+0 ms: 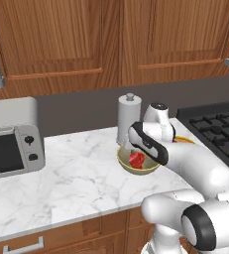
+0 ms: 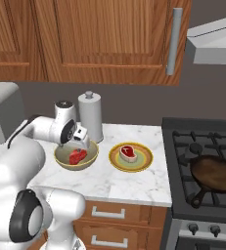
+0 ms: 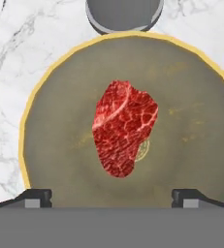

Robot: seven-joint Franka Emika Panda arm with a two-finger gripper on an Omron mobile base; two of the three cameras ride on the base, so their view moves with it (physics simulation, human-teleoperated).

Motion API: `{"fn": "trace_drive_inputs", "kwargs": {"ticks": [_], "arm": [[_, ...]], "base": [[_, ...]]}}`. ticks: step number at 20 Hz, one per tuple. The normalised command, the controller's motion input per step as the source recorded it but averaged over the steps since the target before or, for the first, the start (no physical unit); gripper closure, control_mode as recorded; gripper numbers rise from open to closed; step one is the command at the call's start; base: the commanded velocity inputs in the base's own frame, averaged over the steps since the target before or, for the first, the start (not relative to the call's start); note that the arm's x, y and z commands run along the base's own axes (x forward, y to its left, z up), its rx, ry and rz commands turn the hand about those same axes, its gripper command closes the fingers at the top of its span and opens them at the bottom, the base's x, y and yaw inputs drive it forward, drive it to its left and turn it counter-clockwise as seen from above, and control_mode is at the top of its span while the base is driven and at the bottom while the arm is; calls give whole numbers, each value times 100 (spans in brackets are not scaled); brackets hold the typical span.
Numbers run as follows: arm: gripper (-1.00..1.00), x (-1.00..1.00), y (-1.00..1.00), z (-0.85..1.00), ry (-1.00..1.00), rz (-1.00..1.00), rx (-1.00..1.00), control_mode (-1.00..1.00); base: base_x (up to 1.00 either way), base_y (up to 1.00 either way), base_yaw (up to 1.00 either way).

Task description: Place one of the steaks on the plate and the other in the bowl. Then place the bowl in the fridge.

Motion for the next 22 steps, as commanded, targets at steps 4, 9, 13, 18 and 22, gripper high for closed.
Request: {"fn": "trace_drive_inputs", "kwargs": {"ticks": [4,9,13,18,22], "arm": [[-100,-51,-17,22,0,-2,0,-100],[-100,-93,0,43,-4,0,0,-100],[-100,-100,0,66,-12,6,0,-100],[-100,-95,0,50,-24,5,0,-100],[-100,-71,0,75,-23,2,0,-100]], "base": [[0,0,0],[0,0,0],[0,0,0],[0,0,0],[0,0,0]]}}
